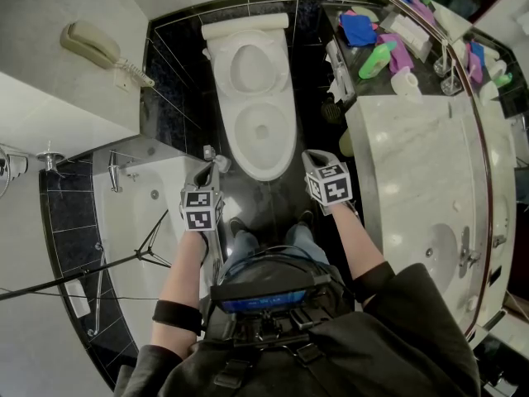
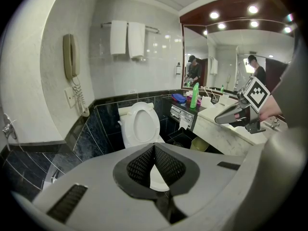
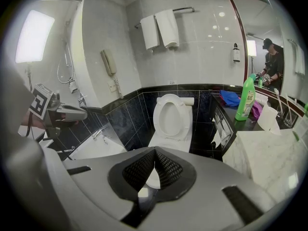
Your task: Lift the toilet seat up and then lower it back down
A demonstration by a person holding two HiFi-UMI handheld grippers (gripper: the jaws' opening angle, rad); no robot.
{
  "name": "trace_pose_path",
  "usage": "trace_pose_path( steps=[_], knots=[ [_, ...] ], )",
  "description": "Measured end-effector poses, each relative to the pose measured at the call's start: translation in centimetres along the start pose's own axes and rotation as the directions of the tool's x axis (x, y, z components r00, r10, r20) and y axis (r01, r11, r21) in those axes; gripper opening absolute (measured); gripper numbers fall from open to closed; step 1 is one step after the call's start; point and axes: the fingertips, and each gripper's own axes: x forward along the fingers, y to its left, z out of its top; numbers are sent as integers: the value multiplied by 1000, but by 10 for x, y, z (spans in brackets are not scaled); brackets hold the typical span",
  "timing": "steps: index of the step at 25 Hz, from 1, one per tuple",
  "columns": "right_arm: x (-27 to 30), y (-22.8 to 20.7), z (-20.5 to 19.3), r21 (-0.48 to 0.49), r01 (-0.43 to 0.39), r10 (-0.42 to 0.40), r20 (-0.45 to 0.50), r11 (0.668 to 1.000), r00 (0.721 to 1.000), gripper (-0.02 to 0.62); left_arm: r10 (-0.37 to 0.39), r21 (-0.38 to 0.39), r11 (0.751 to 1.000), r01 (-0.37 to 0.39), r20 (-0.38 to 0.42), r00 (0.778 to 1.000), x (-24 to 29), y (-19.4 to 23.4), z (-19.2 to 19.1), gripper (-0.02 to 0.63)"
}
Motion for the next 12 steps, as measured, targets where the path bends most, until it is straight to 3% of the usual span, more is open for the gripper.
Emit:
trace_pose_path(
  steps=[12],
  knots=[
    [1,3,-4,2,-5,5,-8,1000,1000,2,-4,-2,1000,4,-9,1000,-2,-2,-5,8]
  ],
)
